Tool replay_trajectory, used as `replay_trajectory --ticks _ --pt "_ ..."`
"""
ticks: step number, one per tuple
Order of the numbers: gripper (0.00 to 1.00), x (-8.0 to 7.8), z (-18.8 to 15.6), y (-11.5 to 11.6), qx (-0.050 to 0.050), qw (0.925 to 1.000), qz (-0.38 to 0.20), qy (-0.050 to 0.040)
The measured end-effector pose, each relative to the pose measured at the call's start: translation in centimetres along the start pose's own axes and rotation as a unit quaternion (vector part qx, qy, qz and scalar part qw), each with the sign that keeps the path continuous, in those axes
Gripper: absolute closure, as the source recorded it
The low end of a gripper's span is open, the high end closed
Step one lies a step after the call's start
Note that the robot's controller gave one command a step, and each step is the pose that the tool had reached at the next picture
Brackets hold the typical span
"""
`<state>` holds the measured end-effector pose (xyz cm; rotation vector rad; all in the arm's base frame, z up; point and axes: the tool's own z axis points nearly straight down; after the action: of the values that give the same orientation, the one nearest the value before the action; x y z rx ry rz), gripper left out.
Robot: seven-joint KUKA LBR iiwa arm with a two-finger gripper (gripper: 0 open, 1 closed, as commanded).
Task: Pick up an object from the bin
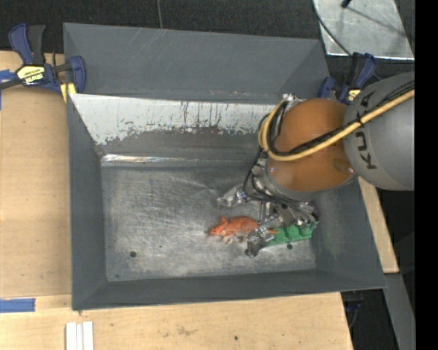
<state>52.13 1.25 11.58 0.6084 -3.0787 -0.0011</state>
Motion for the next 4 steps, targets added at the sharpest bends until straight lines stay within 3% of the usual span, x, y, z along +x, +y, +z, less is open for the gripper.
replay_trajectory --ticks 1,2,3,4 --pt "1.0 2.3 4.1 1.5 0.004 0.9995 -0.029 -0.012" --pt "1.0 2.3 4.1 1.5 0.004 0.9995 -0.029 -0.0121" --pt "1.0 1.5 -0.8 3.6 0.0 0.9996 -0.028 0.0006" --pt "1.0 1.5 -7.7 -0.1 0.0 0.9998 -0.022 -0.0018"
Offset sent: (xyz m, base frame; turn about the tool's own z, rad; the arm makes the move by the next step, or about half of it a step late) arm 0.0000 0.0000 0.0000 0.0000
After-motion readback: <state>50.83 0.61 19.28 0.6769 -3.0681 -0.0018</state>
